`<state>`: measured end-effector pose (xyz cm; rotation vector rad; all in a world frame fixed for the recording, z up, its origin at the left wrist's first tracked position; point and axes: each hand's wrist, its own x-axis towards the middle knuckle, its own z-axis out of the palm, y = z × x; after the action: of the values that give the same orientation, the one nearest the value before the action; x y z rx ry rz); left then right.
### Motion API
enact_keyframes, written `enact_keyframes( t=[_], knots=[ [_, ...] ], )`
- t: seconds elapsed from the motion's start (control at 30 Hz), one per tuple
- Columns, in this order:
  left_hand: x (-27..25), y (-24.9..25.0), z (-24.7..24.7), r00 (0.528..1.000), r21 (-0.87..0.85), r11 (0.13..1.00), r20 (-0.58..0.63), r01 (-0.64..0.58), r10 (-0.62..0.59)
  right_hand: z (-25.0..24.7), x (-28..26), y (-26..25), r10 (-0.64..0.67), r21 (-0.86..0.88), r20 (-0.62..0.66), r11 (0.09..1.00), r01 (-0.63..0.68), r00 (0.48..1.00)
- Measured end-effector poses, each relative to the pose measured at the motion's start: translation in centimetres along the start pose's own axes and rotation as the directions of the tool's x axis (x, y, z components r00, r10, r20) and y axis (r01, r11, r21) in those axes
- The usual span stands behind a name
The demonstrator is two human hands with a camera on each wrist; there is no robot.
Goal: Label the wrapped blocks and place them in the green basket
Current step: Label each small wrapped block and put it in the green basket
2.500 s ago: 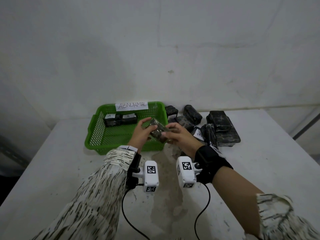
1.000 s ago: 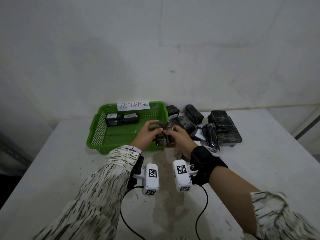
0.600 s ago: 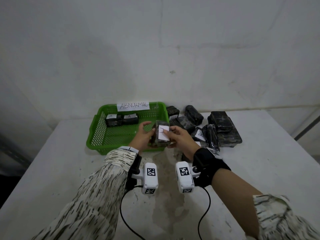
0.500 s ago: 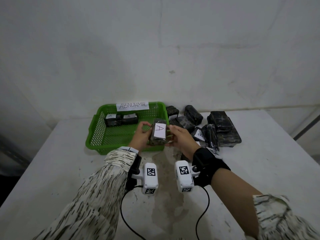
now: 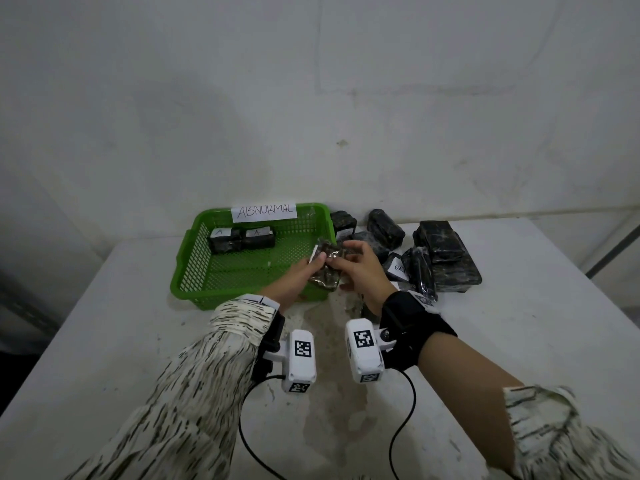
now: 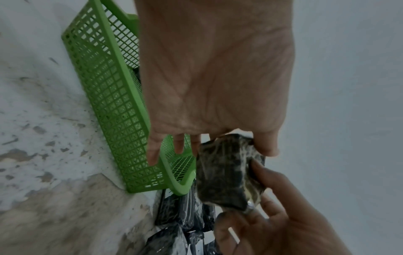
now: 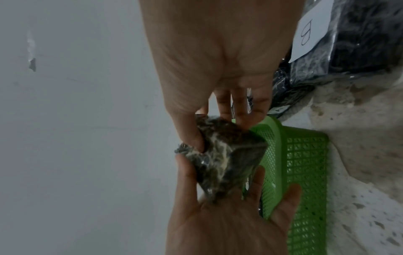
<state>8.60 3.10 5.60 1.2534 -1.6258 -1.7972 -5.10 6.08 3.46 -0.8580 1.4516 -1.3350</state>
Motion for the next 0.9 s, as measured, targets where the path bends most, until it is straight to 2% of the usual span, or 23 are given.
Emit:
enact_keyframes(
  t=[0.13,0.2,0.3,0.37,0.43,0.53,0.63,0.7,0.8,0.9],
  knots=[
    [0.6,-0.2,0.0,0.993,-0.080,0.996,-0.112,-0.045,0.036,-0.2,-0.1,-0.3,-0.065,-0.063,-0.043,0.996,0.062,0.997],
    [1.0,0.0,-0.2,0.988,-0.050,0.996,-0.144,-0.067,0.059,-0.3,-0.3,-0.2,-0.092,-0.080,-0.030,0.993,0.090,0.995],
    [1.2,0.2,-0.5,0.979,-0.005,0.996,-0.184,-0.087,0.085,-0.3,-0.5,0.0,-0.086,-0.073,0.049,0.993,0.090,0.995],
    [1.3,0.1,-0.5,0.969,-0.033,0.994,-0.230,-0.105,0.095,-0.1,-0.5,0.0,-0.049,-0.117,0.117,0.991,0.062,0.992],
    [1.3,-0.1,-0.5,0.962,-0.032,0.992,-0.251,-0.121,0.109,0.2,-0.4,0.0,-0.019,-0.145,0.135,0.989,0.039,0.991],
    [1.1,-0.3,-0.5,0.968,0.011,0.995,-0.229,-0.101,0.100,0.2,-0.4,0.1,-0.028,-0.206,0.112,0.977,0.051,0.993],
    [0.8,-0.5,-0.9,0.978,-0.018,0.990,-0.161,-0.140,0.135,0.0,-0.5,0.2,-0.018,-0.177,0.195,0.983,0.053,0.981],
    [0.5,-0.5,-1.3,0.971,-0.005,0.980,-0.136,-0.198,0.196,-0.3,-0.7,0.2,0.043,-0.152,0.248,0.988,-0.005,0.968],
    [0.3,-0.5,-1.3,0.970,-0.020,0.975,-0.107,-0.221,0.218,-0.8,-0.9,0.0,0.156,-0.022,0.317,0.987,-0.157,0.936],
    [0.3,-0.4,-1.1,0.969,-0.022,0.971,-0.068,-0.240,0.238,-0.6,-0.7,0.0,0.123,0.018,0.235,0.991,-0.131,0.964]
  ],
)
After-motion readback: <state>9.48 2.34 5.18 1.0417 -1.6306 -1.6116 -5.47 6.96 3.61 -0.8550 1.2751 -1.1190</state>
